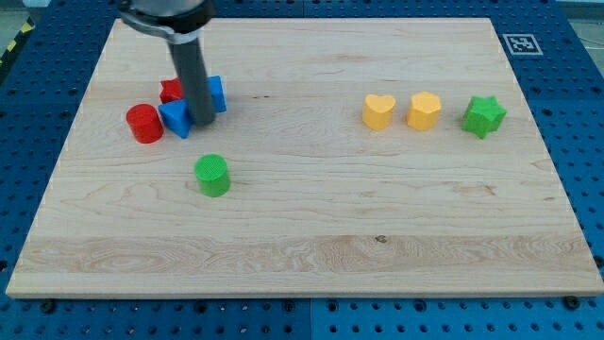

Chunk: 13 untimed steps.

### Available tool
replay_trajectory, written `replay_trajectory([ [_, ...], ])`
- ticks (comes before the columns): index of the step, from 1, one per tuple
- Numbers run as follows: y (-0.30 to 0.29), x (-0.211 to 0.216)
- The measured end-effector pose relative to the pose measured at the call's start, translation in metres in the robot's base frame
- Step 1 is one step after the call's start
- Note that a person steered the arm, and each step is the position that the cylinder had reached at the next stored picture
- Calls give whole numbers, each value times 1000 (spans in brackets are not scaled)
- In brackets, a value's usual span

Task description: Slightly move the red star with a blue cube towards the left

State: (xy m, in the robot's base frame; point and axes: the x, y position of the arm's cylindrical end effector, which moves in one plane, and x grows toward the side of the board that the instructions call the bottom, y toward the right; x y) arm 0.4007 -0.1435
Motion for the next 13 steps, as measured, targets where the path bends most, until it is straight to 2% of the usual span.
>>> replay_trajectory([
  [1, -6, 0],
  [2, 31, -2],
  [3, 113, -9],
  [4, 140, -29],
  [5, 130, -42],
  [9, 2, -28],
  [10, 9, -34],
  [12, 100, -92],
  [13, 80, -106],
])
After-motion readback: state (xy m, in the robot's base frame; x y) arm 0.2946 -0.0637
